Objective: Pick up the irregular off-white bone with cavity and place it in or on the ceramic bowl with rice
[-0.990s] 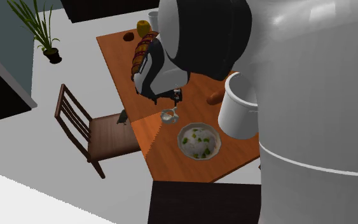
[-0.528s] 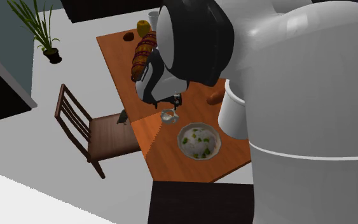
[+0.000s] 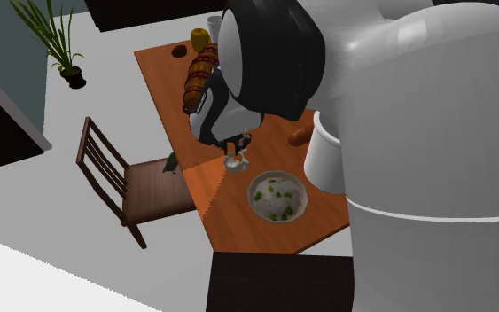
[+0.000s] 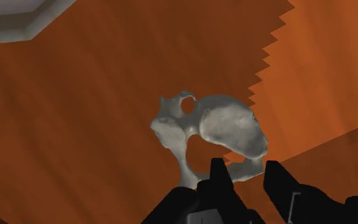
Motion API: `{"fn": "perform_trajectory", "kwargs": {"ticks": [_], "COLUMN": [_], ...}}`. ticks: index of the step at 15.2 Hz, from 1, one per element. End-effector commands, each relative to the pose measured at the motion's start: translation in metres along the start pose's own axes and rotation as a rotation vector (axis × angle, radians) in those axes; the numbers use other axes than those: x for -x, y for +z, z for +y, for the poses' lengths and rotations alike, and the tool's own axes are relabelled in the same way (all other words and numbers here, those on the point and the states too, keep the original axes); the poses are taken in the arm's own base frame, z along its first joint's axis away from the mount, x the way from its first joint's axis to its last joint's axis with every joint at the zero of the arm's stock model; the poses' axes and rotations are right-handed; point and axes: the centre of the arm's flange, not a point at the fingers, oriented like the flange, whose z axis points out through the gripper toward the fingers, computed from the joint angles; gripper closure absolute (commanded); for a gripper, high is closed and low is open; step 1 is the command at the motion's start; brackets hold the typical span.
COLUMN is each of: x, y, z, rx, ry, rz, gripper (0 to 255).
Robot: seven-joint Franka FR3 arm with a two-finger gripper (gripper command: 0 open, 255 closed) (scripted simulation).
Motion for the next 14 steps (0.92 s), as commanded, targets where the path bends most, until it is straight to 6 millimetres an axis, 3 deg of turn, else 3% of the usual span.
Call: {"fn": "perform_trajectory", "kwargs": {"ticks": [1, 8, 9, 10, 11, 12, 13, 14], "x": [0.0, 0.0, 0.0, -0.003, -0.005, -0.005, 0.017, 0.005], "y": [0.0, 0.0, 0.0, 0.009, 0.001, 0.001, 0.0, 0.001], "z": [0.0, 0.0, 0.0, -0.013, -0.009, -0.009, -0.02, -0.012], "rx": [0.0, 0.0, 0.0, 0.111, 0.029, 0.029, 0.085, 0.05], "ry": [0.0, 0.0, 0.0, -0.292, -0.093, -0.093, -0.452, -0.203], "rz": [0.0, 0.0, 0.0, -0.098, -0.014, -0.014, 0.025, -0.007], "gripper": [255, 255, 0, 0, 0, 0, 0, 0]}}
